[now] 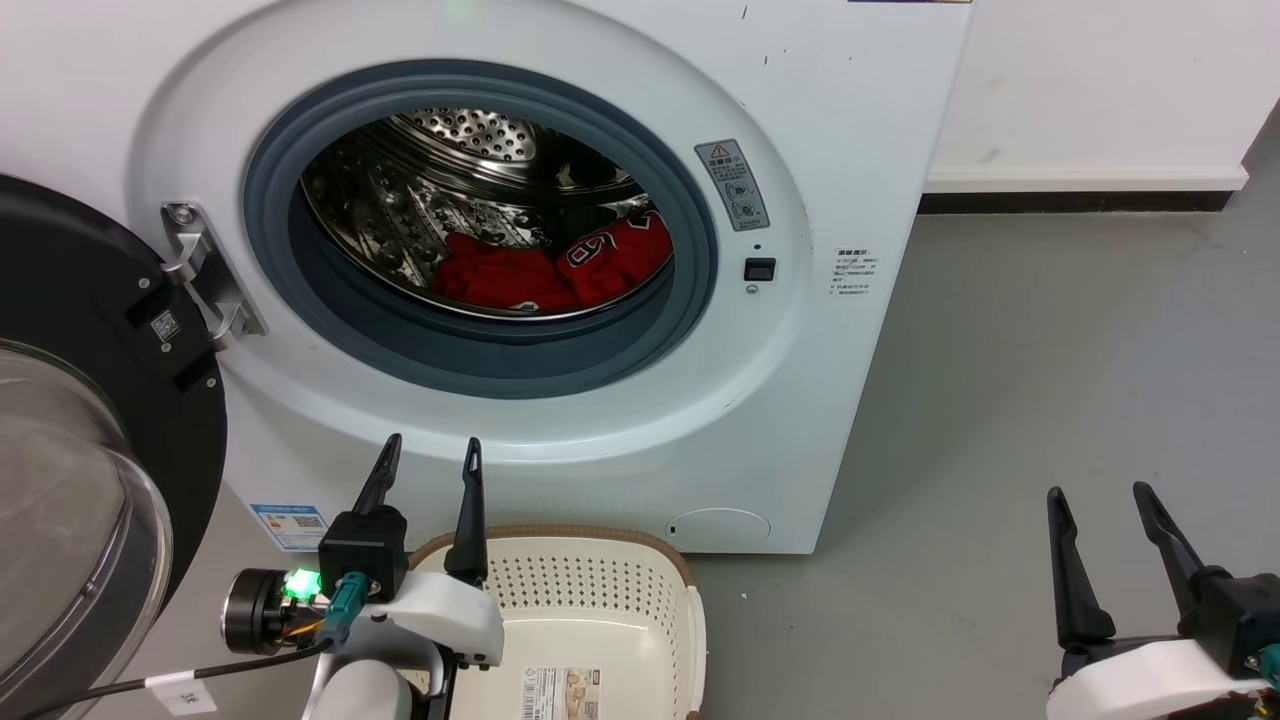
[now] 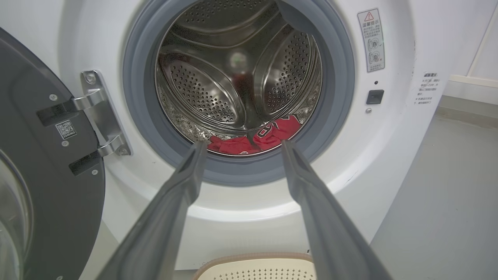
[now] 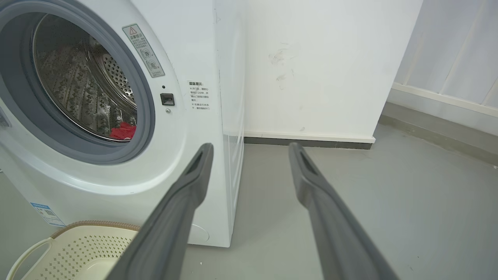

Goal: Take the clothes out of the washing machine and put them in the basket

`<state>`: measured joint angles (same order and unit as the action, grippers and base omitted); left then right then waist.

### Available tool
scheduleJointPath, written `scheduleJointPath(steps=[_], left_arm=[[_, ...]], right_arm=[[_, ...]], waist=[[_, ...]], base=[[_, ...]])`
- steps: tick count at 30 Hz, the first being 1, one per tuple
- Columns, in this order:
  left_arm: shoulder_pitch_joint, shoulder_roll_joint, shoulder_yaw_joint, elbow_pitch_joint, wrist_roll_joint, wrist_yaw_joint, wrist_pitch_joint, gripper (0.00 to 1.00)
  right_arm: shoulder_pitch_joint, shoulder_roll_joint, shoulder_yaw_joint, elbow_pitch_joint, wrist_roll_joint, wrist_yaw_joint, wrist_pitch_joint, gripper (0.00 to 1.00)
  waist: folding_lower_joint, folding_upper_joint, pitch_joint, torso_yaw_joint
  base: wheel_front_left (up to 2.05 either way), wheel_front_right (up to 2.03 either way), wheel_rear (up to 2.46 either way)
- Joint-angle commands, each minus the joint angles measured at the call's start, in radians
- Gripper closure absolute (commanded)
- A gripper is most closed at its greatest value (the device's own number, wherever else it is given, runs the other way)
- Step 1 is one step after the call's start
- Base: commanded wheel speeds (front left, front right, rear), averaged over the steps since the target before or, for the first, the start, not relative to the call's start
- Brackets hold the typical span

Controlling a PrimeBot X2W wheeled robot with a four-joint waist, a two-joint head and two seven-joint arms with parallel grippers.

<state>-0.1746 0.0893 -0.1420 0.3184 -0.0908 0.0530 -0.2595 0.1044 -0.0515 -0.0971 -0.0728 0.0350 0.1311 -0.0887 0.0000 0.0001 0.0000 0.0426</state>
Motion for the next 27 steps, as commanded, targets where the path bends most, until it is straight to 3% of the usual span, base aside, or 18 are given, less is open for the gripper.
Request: scheduleJointPath(steps=[1,27], left_arm=[[-0.016,0.001,0.002,0.002,0.013,0.003,-0.008,0.00],[-0.051,-0.020,0.024,0.055,-0.024,-0.006,-0.006,0.00]], right_arm=[[0.013,0.002,-0.002,-0.009,-0.012,-0.001,-0.005,0.00],[-0.008,0.002,0.003,-0.027,0.017,-0.001,0.014,0.00]], waist=[[0.0000,-0.0001,0.000,-0.001],[0.0000,-0.0001,0.029,-0.012]], base=[[0.00,0.00,0.00],[0.00,0.00,0.00]])
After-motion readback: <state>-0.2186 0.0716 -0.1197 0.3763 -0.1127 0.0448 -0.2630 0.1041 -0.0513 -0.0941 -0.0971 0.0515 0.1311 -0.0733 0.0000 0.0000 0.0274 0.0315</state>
